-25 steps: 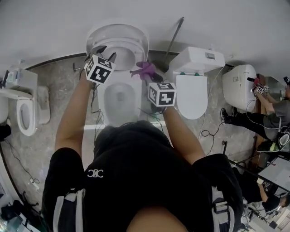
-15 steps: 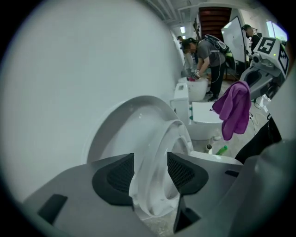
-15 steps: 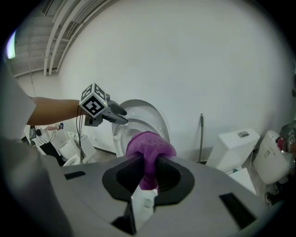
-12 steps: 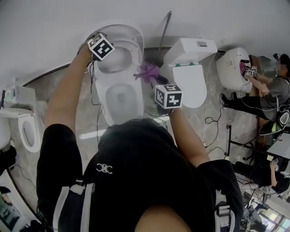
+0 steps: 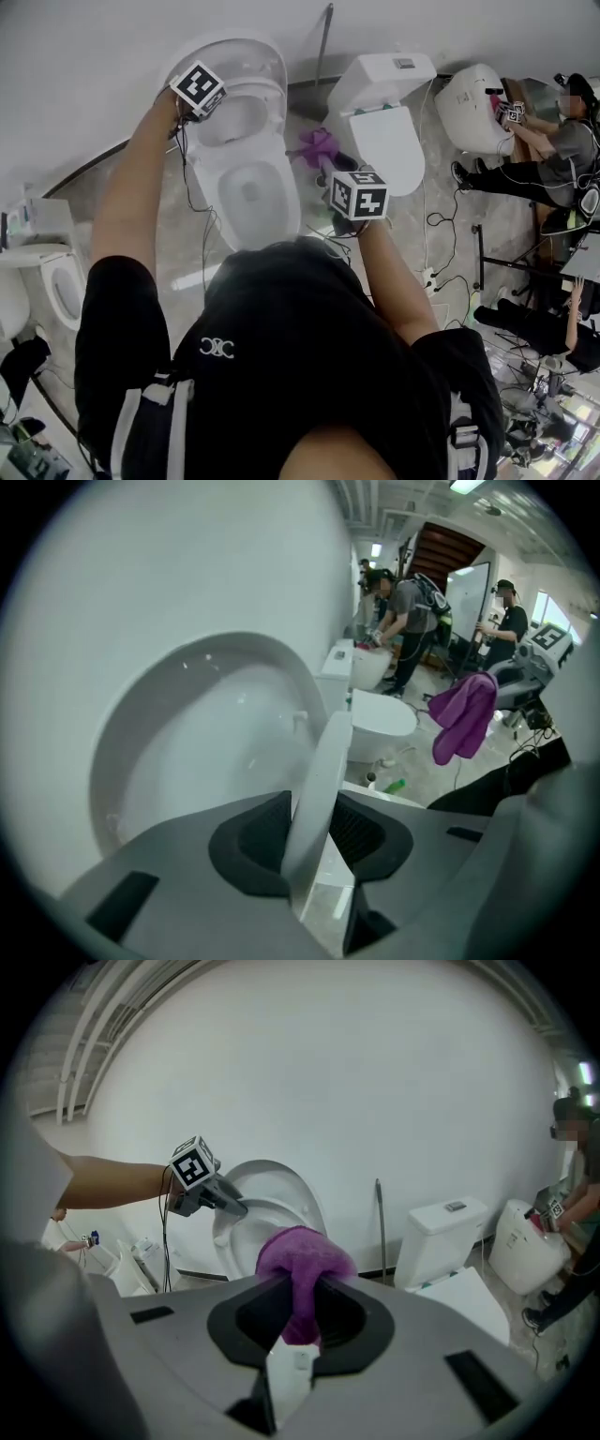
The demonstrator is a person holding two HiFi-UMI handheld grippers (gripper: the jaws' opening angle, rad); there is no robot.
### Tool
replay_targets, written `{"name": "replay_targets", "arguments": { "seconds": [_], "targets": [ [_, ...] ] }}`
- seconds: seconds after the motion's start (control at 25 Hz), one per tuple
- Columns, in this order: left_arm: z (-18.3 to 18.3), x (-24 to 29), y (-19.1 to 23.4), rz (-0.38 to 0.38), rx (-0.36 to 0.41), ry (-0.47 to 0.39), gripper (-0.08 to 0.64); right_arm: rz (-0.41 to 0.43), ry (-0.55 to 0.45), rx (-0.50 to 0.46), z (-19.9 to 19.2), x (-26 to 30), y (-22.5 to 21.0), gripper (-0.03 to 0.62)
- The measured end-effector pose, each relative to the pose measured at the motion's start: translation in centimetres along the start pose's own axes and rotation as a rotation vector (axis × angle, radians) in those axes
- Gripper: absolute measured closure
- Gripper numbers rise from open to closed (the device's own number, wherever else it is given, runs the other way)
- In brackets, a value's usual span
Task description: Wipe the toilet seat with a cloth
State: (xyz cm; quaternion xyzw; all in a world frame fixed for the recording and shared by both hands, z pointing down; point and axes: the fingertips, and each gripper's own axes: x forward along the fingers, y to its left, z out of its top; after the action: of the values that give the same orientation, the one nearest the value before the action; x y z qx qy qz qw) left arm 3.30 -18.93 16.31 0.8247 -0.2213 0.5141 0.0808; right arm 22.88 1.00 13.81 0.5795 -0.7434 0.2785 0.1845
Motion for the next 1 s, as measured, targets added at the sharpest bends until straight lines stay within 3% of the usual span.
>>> {"name": "replay_targets", "arguments": {
  "seconds": [0.28,0.52,0.72,1.0],
  "targets": [
    [-2.4,-1.4,-7.7,-0.236,0.112,0.076,0.443,0.025,-0.032,0.012,1.1,0.0,2.5,0.534],
    [-5.5,-1.8,-15.3,-0.362,0.257,0.129,0.437,0.031,-0.043,0.003,1.1,-0.3,3.3,0.534],
    [-8.5,-1.1,-22.2,-0.490,0.276,0.130,0.388,0.023,-0.026,-0.012,0.2,-0.4,3.2,0.534],
    [-11.5,0.3,-27.3,-0.477,0.306,0.071,0.368,0.014,0.015,0.002,-2.9,0.4,4.0,0.535]
  ]
}}
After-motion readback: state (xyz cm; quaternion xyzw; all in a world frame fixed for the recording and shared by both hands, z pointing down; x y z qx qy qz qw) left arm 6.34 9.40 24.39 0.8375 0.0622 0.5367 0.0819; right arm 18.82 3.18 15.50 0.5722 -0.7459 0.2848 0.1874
